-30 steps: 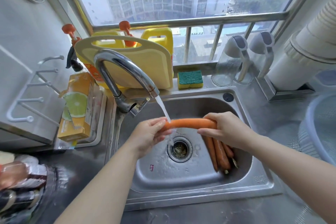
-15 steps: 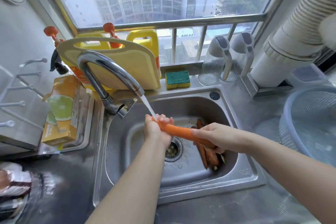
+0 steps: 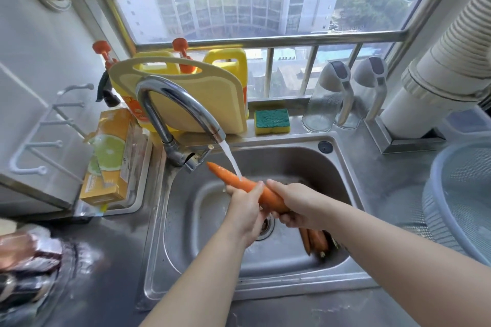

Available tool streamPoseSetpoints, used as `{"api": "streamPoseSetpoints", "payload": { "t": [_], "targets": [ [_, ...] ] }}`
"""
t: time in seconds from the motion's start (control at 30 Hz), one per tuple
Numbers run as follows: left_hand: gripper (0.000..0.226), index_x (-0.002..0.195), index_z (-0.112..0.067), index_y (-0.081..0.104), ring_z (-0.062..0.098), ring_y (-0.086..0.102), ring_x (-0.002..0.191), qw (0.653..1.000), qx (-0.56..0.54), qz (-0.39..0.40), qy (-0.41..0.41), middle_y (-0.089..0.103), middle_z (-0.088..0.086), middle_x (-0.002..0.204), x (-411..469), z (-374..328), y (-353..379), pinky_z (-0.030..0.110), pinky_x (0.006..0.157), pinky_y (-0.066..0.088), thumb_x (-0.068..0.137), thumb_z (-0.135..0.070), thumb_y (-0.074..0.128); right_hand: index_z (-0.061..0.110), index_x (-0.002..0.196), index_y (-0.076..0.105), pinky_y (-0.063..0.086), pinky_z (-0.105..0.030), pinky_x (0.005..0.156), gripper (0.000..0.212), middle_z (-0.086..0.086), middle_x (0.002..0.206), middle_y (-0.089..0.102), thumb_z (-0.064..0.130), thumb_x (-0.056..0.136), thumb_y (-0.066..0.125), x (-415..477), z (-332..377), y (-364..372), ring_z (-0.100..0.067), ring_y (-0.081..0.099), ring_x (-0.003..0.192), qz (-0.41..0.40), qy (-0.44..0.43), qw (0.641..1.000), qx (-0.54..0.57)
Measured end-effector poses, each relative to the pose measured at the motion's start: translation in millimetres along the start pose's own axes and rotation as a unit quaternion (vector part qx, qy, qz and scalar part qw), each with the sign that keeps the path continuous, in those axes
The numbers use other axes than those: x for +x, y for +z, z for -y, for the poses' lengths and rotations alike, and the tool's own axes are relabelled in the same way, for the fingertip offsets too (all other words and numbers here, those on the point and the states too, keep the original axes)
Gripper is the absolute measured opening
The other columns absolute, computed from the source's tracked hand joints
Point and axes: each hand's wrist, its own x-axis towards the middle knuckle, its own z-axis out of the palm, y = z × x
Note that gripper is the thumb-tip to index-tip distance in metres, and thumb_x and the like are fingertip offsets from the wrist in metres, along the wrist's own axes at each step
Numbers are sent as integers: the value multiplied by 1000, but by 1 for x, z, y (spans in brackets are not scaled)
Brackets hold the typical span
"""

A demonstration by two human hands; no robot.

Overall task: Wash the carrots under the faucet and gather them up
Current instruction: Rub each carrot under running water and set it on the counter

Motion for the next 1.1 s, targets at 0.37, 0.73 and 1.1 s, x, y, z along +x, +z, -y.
{"api": "streamPoseSetpoints", "payload": {
  "t": [0.37, 0.73, 1.1],
  "targets": [
    [35, 103, 0, 52, 29, 61, 100, 984, -70, -123, -106, 62, 19, 109, 16, -36, -31, 36, 81, 48, 103, -28, 32, 23, 130, 48, 36, -17, 82, 45, -4, 121, 63, 17, 87, 60, 13, 2, 43, -20, 59, 109, -93, -299, 901, -299],
    [99, 150, -18, 15, 25, 32, 139, 970, 143, -151, -128, 27, 4, 155, 22, -18, -54, 48, 112, 27, 75, -65, 59, 11, 79, 62, 31, -24, 46, 46, 0, 51, 49, 35, 101, 30, 30, 34, 25, -9, 39, 41, -142, -196, 962, -127],
    [3, 97, -8, 47, 32, 64, 88, 987, -48, -150, -29, 62, 20, 97, 10, -46, -48, 41, 78, 52, 98, -11, 47, 13, 105, 64, 55, -27, 63, 19, 2, 79, 62, 25, 90, 61, 29, 21, 36, -8, 59, 62, -67, -216, 955, -194]
  ]
}}
